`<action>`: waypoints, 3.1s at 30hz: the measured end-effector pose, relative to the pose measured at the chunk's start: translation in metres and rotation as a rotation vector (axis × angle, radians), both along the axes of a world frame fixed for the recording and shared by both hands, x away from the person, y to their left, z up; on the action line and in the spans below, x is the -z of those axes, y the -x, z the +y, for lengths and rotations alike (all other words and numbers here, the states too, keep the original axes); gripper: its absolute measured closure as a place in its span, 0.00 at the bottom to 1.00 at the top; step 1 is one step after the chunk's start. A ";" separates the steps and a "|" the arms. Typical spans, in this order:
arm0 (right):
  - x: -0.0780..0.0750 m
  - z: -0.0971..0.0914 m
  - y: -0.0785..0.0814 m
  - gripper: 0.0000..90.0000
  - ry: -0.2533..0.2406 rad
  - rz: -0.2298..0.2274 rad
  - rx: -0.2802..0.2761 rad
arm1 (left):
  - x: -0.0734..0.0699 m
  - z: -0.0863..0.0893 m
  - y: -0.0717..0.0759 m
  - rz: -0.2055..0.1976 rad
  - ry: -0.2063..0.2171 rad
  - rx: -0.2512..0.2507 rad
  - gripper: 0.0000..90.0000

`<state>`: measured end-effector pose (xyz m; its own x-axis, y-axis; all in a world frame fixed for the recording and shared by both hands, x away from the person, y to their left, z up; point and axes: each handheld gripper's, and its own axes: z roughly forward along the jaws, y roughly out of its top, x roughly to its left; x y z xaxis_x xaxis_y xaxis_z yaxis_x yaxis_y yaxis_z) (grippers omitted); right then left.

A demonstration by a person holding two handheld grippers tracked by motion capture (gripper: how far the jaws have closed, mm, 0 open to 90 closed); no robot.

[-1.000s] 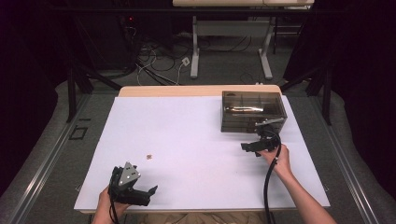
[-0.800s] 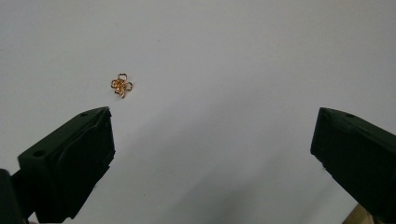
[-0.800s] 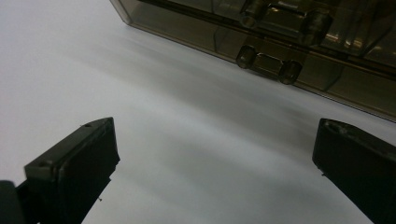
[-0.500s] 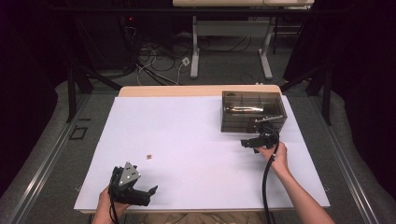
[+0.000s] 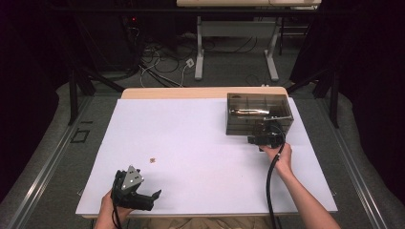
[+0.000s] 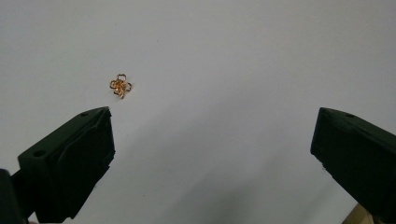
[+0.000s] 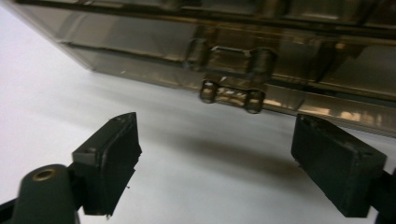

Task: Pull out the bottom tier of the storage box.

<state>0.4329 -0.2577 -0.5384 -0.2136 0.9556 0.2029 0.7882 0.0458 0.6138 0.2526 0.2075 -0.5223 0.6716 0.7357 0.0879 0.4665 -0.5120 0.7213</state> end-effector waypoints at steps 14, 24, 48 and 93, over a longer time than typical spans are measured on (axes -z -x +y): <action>0.006 -0.004 -0.005 0.32 -0.013 0.022 0.109 | 0.000 0.000 -0.001 0.006 0.001 0.003 0.00; 0.009 0.001 -0.008 0.41 0.022 0.017 0.164 | 0.002 -0.002 -0.001 0.006 -0.007 0.000 0.00; 0.009 0.014 -0.009 0.64 0.092 0.005 0.126 | 0.001 -0.002 0.000 0.004 -0.009 0.003 0.00; 0.004 0.007 -0.009 0.58 0.006 0.044 0.151 | 0.001 -0.003 -0.001 0.010 -0.011 0.012 0.00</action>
<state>0.4415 -0.2512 -0.5422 -0.0582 0.9773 0.2035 0.8125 -0.0721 0.5784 0.2534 0.2047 -0.5236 0.6810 0.7268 0.0896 0.4674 -0.5256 0.7108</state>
